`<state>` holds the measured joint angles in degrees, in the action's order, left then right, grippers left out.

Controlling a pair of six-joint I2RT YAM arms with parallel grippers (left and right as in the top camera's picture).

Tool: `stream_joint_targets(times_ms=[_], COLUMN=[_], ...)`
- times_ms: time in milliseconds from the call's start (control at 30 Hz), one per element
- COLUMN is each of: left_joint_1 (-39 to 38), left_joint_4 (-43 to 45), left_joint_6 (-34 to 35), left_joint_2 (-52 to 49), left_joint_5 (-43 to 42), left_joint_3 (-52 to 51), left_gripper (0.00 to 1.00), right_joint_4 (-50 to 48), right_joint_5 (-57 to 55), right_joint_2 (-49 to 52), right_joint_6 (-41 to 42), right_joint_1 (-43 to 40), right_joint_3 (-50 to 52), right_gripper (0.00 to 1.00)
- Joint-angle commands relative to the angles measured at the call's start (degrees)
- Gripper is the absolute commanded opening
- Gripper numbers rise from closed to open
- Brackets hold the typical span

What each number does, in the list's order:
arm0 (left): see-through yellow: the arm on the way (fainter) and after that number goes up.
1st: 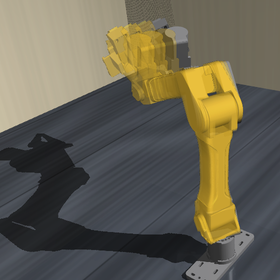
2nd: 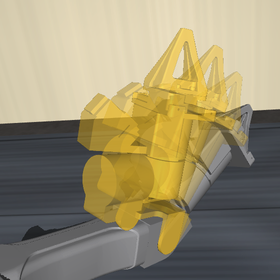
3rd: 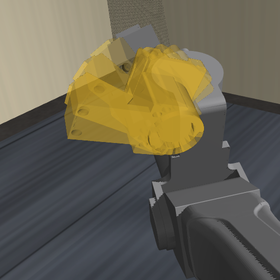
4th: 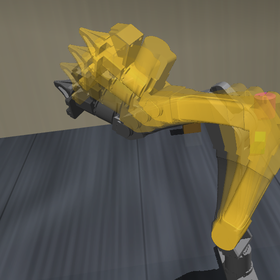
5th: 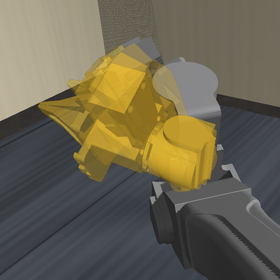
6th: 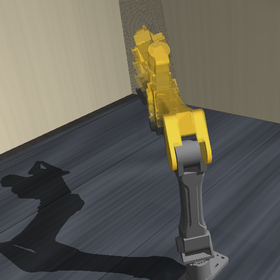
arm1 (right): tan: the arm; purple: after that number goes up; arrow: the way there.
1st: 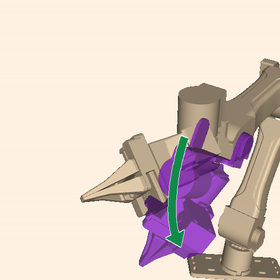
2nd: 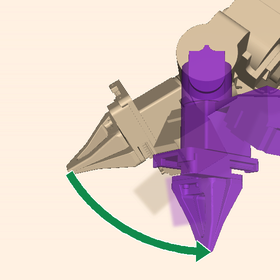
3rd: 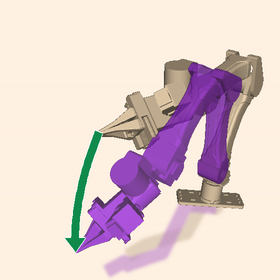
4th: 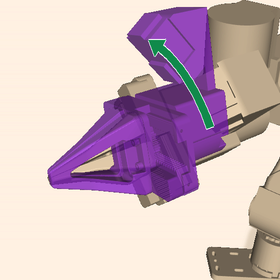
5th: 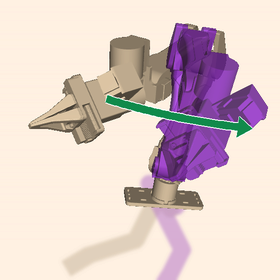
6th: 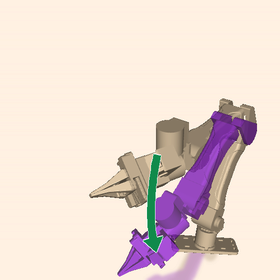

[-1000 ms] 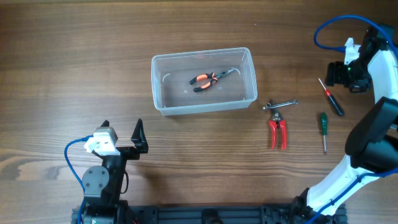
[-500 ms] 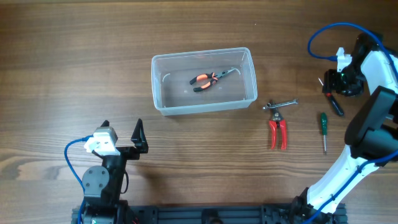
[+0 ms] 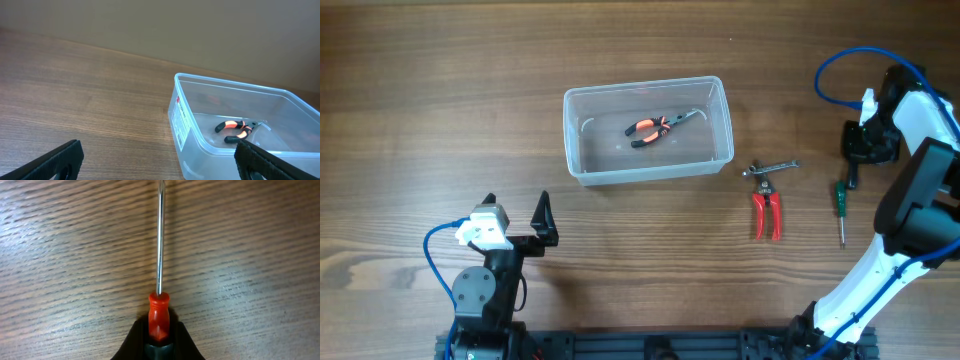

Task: Pack container
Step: 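Move the right gripper to the red-handled screwdriver and grasp it, then carry the red screwdriver into the container and release it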

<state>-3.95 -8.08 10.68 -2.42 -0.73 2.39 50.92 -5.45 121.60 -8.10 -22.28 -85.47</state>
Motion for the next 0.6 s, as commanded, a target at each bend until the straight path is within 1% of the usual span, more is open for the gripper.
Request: stream_joint_targets(times_ms=[0, 100, 200, 267, 367, 433, 533, 567], left_joint_1=[0.3, 0.3, 0.3, 0.3, 0.3, 0.3, 0.3, 0.3], left_joint_4=[0.0, 0.0, 0.0, 0.0, 0.0, 0.0, 0.0, 0.0], left_joint_6=[0.7, 0.7, 0.7, 0.7, 0.7, 0.7, 0.7, 0.7], left_joint_2=[0.1, 0.1, 0.1, 0.1, 0.1, 0.1, 0.1, 0.1], left_joint_5=[0.2, 0.2, 0.2, 0.2, 0.2, 0.2, 0.2, 0.2], left_joint_3=[-0.2, -0.2, -0.2, -0.3, -0.2, -0.2, -0.3, -0.3], left_gripper=[1.00, 1.00, 1.00, 1.00, 1.00, 1.00, 1.00, 1.00], right_joint_4=[2.1, 5.3, 7.9, 8.0, 5.5, 3.7, 2.5, 2.5], right_joint_5=[0.1, 5.6, 14.9, 18.7, 23.1, 24.4, 24.6, 24.6], right_joint_2=[-1.1, -4.3, -9.5, -13.3, -19.7, -22.3, -22.8, -22.3], right_joint_6=[6.5, 9.3, 9.5, 7.7, 3.4, -1.2, -15.7, -19.9], right_joint_1=[-0.2, 1.1, 4.8, 8.5, 17.8, 24.3, 35.9, 38.4], right_joint_3=[-2.4, -8.0, -13.7, -16.1, -18.0, -18.0, -17.9, -17.9], right_gripper=[0.04, 0.04, 0.04, 0.04, 0.04, 0.04, 0.04, 0.04])
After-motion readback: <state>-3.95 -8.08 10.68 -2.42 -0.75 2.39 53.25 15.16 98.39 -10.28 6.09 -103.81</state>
